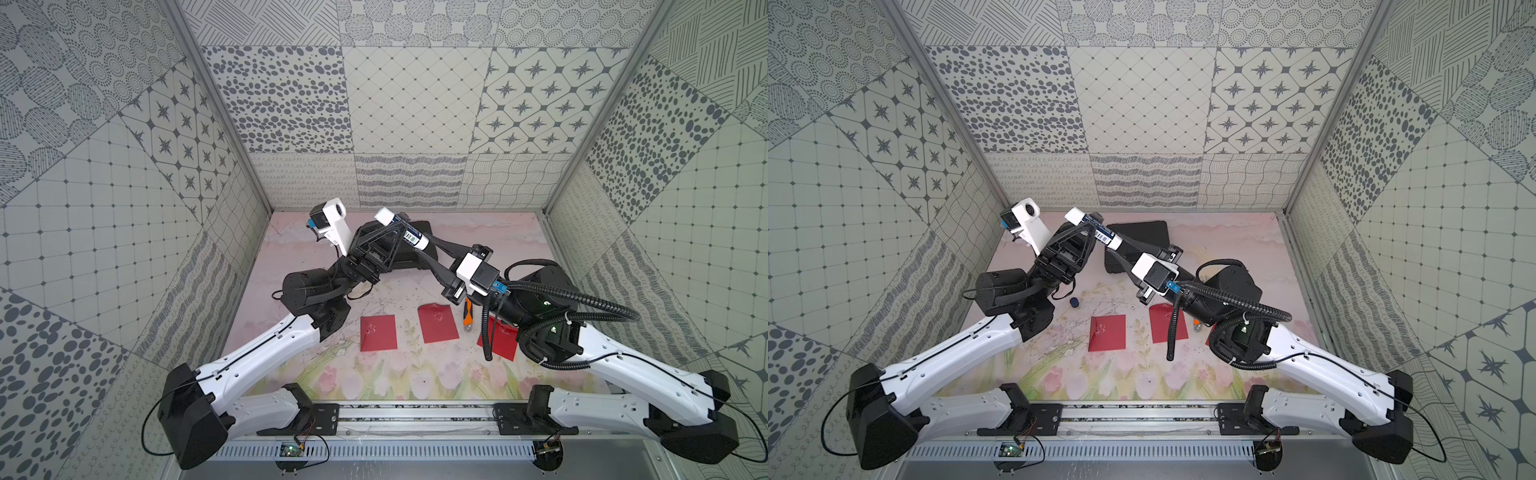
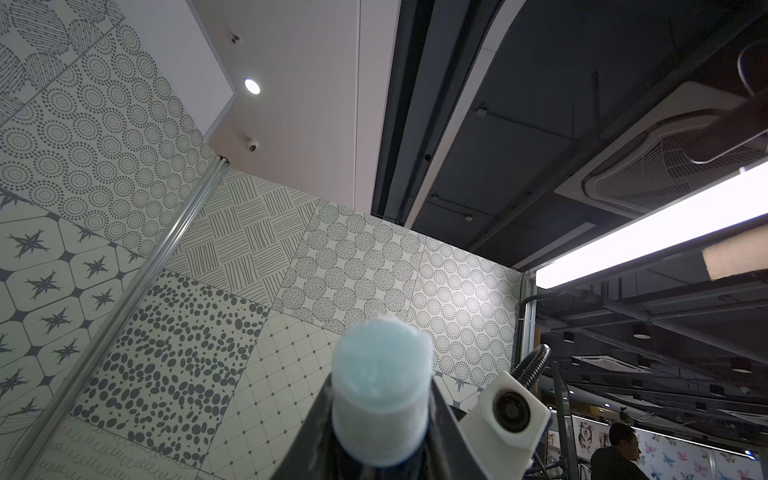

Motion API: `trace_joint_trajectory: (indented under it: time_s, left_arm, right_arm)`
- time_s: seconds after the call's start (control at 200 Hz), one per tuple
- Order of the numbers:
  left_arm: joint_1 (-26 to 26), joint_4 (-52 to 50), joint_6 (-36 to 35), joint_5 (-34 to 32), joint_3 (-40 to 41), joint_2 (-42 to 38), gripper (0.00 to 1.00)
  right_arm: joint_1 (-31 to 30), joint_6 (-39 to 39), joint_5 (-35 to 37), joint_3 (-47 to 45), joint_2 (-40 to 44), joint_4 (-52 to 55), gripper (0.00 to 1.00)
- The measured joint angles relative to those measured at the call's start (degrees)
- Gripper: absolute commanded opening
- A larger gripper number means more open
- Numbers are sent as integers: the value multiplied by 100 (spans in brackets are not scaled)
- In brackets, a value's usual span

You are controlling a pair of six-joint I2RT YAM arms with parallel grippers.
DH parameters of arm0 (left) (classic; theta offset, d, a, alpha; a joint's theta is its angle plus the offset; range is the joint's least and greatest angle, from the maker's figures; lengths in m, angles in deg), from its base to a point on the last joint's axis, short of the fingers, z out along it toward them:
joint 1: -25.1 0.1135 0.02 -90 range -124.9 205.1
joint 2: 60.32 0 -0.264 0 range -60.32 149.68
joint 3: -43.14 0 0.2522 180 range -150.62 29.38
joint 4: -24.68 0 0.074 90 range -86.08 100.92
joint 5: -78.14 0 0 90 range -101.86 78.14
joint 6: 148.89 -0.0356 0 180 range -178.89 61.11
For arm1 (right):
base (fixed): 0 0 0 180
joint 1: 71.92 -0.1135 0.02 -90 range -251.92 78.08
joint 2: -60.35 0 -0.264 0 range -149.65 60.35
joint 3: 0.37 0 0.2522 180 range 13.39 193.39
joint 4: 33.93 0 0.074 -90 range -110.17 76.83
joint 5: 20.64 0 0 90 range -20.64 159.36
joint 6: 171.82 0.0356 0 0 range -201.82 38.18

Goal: Seal the envelope with a glue stick
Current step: Unscrew the glue stick.

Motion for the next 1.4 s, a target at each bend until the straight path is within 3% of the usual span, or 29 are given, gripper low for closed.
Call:
trace_joint_trajectory:
  time_s: [0.185, 0.465, 0.62, 0.665, 0.765, 0.861, 1.061, 1.396]
  left_arm:
    - [-2, 81, 46, 240, -92, 101, 0]
    - [-13, -9, 131, 1722, -647, 179, 0]
    - [-13, 0, 129, 2282, -872, 173, 0]
    - [-13, 0, 129, 2376, -922, 173, 0]
    - [-13, -2, 129, 2527, -979, 175, 0]
    - [0, 125, 120, 2413, -988, 162, 0]
    - [0, 140, -59, 1906, -719, 74, 0]
    - [0, -46, 37, 417, -11, 57, 0]
  right_arm:
    - [2, 1091, -184, 0, 184, 278, 19]
    - [7, 4133, -1231, -120, 647, 374, 19]
    - [7, 5268, -1735, -151, 636, 149, 20]
    - [7, 5460, -1818, -151, 619, 94, 21]
    - [4, 5683, -1908, -153, 610, 55, 38]
    - [-4, 5678, -1902, -201, 697, 92, 51]
    - [-7, 5014, -1370, -245, 986, 245, 59]
    - [-7, 2046, -382, -90, 542, 282, 63]
